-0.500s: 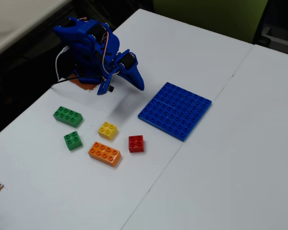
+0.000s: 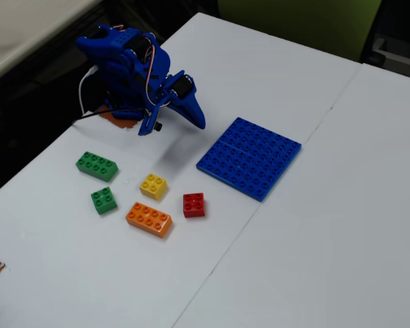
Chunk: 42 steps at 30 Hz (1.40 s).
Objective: Pick up the 2x2 green block and go up the 8x8 blue block.
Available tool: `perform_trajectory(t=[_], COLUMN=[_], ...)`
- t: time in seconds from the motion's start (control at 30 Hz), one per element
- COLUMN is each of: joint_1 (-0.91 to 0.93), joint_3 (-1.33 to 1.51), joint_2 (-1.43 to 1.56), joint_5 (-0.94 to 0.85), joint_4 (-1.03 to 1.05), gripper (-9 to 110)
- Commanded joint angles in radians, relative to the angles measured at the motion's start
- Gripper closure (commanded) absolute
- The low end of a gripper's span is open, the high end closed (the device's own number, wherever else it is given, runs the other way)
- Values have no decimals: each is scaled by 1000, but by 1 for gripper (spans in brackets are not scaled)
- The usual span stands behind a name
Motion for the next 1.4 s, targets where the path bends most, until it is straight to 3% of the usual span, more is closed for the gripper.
perform_trajectory(t=[0.0, 0.67, 0.73, 0.9, 1.03, 1.17, 1.37], joint_1=[2, -11, -12, 5, 32, 80, 187], joint_3=[6, 8, 15, 83, 78, 80, 23], joint_2=[40, 43, 43, 44, 44, 44, 43], joint_5=[5, -67, -176, -887, -1232, -1609, -2040], joint_4=[-17, -15, -34, -239, -325, -270, 17], gripper=[101, 100, 98, 101, 101, 101, 101])
